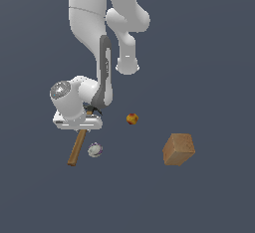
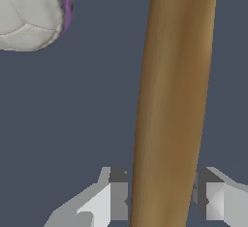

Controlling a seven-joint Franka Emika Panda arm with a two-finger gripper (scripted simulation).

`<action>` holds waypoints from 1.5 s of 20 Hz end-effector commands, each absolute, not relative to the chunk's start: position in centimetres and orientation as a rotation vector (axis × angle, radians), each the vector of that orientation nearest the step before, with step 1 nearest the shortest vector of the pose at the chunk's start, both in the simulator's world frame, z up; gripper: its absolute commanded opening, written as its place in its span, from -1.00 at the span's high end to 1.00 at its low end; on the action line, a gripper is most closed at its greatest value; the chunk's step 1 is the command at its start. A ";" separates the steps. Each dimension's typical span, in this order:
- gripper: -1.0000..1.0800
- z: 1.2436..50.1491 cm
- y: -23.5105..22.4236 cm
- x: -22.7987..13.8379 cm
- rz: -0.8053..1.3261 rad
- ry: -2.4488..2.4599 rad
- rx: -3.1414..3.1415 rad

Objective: Pick up a designated object from a clutter of objects.

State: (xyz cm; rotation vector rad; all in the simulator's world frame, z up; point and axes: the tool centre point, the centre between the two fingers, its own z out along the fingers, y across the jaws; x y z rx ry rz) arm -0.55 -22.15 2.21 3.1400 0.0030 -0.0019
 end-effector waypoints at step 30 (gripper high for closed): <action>1.00 30.8 -15.2 2.1 0.000 0.006 3.138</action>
